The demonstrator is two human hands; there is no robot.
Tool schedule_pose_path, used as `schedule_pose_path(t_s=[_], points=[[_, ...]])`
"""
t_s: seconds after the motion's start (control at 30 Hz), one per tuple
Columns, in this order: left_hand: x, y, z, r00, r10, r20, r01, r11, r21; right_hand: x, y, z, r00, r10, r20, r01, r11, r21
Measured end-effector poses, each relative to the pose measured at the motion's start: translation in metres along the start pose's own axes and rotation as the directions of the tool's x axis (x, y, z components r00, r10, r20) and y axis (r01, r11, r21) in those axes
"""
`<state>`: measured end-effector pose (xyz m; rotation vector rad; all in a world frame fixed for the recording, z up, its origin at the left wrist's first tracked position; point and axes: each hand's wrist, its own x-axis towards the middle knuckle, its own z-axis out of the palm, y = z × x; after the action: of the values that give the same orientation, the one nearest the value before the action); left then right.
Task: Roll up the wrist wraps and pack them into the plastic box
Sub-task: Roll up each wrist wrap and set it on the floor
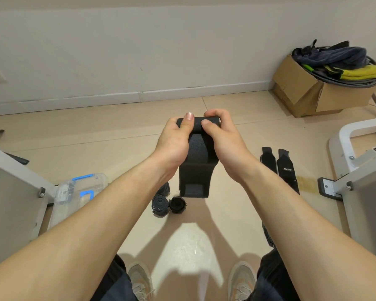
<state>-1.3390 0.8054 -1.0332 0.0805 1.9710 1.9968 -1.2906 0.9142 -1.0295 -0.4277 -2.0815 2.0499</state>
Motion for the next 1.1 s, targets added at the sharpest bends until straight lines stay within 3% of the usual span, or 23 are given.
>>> schedule_pose_path(t_s=[0.13, 0.27, 0.43, 0.63, 0.8, 0.97, 1.1], points=[[-0.001, -0.002, 0.000, 0.998, 0.053, 0.030, -0.052, 0.998, -0.033, 0.003, -0.001, -0.001, 0.997, 0.049, -0.055, -0.053, 0.995, -0.079], [-0.001, -0.003, -0.002, 0.992, 0.110, 0.054, -0.112, 0.993, 0.039, 0.003, 0.004, -0.001, 0.992, 0.091, -0.089, -0.102, 0.985, -0.136], [-0.005, 0.000, -0.005, 0.982, 0.132, 0.137, -0.148, 0.982, 0.116, 0.003, 0.002, -0.002, 0.987, 0.150, -0.057, -0.150, 0.989, 0.003], [-0.009, 0.005, -0.002, 0.980, 0.126, 0.152, -0.144, 0.983, 0.114, 0.002, 0.000, -0.006, 0.995, 0.092, -0.049, -0.087, 0.992, 0.096], [-0.005, 0.004, -0.004, 0.989, 0.082, 0.123, -0.103, 0.979, 0.177, 0.001, 0.003, -0.004, 0.998, 0.057, -0.036, -0.055, 0.997, 0.057], [0.002, -0.003, -0.008, 0.987, 0.108, 0.119, -0.120, 0.988, 0.098, 0.001, 0.001, -0.005, 0.999, 0.053, 0.004, -0.053, 0.995, 0.081], [0.003, -0.002, -0.013, 0.981, 0.137, 0.141, -0.143, 0.989, 0.030, 0.003, -0.001, -0.003, 0.990, 0.136, -0.022, -0.131, 0.978, 0.163]])
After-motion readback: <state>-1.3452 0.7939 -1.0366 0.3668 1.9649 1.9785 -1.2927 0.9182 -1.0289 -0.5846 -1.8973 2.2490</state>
